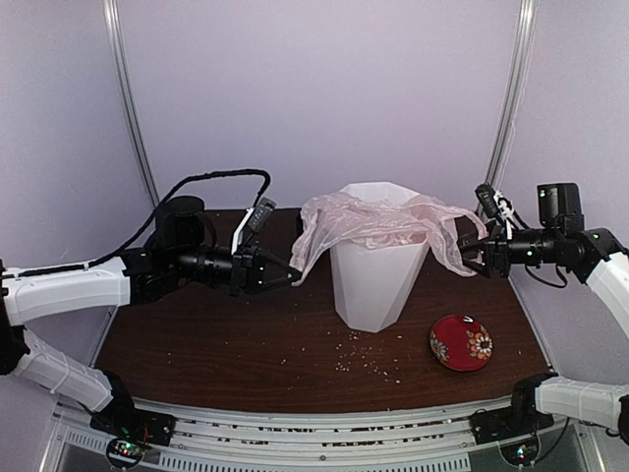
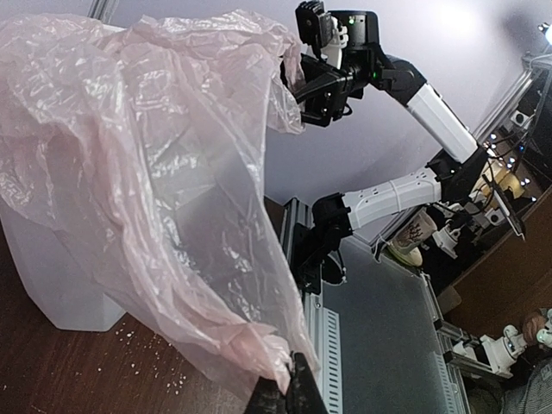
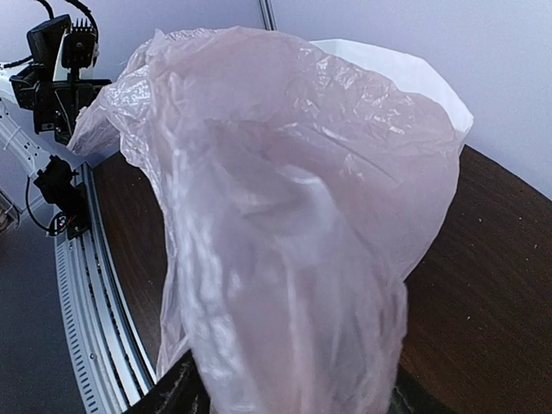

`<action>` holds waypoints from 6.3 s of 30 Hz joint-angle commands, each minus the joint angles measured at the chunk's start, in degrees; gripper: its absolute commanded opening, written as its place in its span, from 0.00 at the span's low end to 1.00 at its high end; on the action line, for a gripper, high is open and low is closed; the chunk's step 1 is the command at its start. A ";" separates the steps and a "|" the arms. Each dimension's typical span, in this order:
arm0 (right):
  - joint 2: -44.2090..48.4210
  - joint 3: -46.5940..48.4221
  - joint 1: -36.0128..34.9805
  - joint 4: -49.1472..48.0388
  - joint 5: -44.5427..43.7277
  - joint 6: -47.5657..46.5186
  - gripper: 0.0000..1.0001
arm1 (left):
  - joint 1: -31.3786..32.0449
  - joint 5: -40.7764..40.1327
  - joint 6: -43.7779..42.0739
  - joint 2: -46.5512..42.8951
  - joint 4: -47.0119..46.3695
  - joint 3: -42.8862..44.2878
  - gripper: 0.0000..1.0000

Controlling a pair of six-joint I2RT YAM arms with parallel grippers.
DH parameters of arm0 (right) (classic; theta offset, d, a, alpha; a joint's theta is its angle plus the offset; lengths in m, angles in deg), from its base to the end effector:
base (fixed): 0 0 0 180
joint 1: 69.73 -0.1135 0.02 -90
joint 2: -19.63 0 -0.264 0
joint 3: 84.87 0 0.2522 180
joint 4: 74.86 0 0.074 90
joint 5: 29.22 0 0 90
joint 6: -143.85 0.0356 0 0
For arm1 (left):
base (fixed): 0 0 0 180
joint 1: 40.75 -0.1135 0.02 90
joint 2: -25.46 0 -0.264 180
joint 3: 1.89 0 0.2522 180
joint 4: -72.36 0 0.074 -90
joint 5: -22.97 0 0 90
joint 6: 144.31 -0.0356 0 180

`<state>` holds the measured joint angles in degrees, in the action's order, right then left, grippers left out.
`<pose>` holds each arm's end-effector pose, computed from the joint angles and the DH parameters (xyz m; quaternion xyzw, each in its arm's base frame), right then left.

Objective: Put the trash bags into the trash bin

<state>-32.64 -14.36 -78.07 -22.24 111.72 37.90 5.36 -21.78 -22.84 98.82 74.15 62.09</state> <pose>0.1717 0.0531 0.3468 -0.3641 0.7385 0.3516 0.4455 0.1831 -0.2268 0.3061 0.3331 0.6762 -0.5988 0.2706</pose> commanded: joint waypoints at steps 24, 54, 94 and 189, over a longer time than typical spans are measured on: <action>2.18 -1.45 0.48 3.25 -15.21 -1.34 0.01 | 1.89 -14.07 -11.02 7.73 17.94 4.58 0.00; -11.39 -9.48 0.52 -19.65 -27.37 2.97 0.05 | -1.75 -42.25 -3.47 22.91 2.87 10.08 0.00; -0.70 11.24 -7.04 5.85 -17.32 -20.87 0.64 | 17.51 -74.44 -37.28 8.15 13.84 13.42 0.56; -9.90 19.13 -9.93 6.77 -26.65 -12.64 0.25 | 4.30 -45.43 -36.98 10.55 18.23 25.02 0.00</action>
<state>-43.57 9.59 -88.21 -15.69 85.23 24.29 9.60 -66.74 -61.66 111.19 94.44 91.77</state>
